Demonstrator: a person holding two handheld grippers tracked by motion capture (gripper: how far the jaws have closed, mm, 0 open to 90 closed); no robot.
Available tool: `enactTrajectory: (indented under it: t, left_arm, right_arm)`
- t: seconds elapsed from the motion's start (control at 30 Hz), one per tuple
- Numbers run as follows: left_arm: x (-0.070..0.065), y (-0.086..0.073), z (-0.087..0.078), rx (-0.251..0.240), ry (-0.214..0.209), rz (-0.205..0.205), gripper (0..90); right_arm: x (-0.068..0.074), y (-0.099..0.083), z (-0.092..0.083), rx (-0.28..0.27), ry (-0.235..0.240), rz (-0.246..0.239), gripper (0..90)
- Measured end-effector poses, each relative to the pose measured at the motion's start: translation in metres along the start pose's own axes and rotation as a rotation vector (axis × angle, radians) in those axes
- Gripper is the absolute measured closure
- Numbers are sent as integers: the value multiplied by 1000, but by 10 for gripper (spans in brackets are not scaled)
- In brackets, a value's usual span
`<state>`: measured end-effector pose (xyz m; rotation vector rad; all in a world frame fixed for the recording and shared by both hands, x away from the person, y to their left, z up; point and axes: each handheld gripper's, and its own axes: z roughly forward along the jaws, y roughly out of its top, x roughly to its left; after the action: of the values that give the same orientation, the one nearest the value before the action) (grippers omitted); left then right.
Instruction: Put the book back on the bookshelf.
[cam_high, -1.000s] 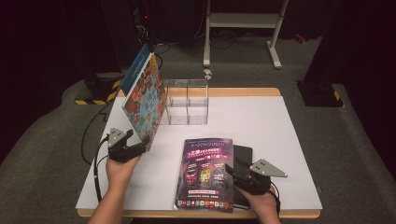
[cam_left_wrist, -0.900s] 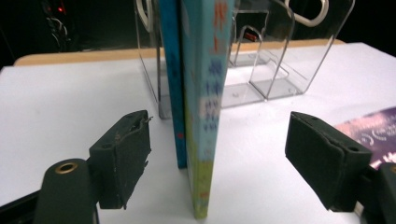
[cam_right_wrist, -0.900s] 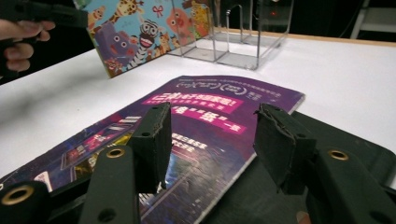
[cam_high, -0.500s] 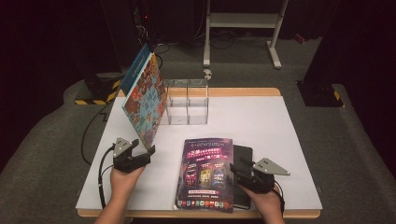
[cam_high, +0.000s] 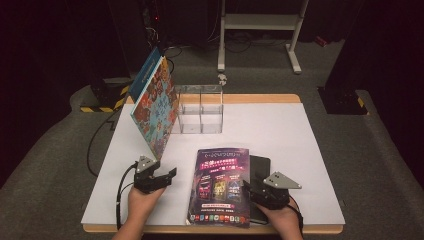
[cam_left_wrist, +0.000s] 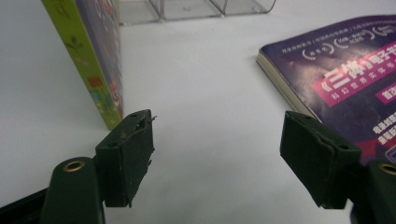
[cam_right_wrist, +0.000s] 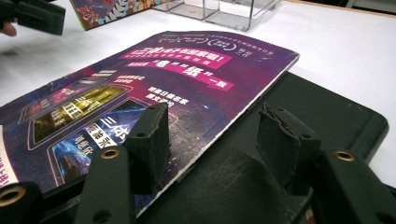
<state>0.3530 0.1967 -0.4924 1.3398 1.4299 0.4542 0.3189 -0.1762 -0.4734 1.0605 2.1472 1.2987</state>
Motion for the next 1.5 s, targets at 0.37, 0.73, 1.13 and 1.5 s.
enactTrajectory:
  t: [0.37, 0.73, 1.13, 1.5]
  left_arm:
    - [-13, -13, 2, 73, -12, 61, 237]
    - [-42, -25, 9, 116, -85, 70, 243]
    - [-65, -21, 15, 97, -188, 53, 242]
    - [-77, -28, 17, 102, -273, 52, 188]
  right_arm:
    - [6, 0, 0, 13, -11, -15, 418]
    - [3, -3, -4, 21, -8, -22, 395]
    - [-2, -4, -4, 24, -33, 10, 393]
    - [5, -2, -4, 24, -23, -5, 367]
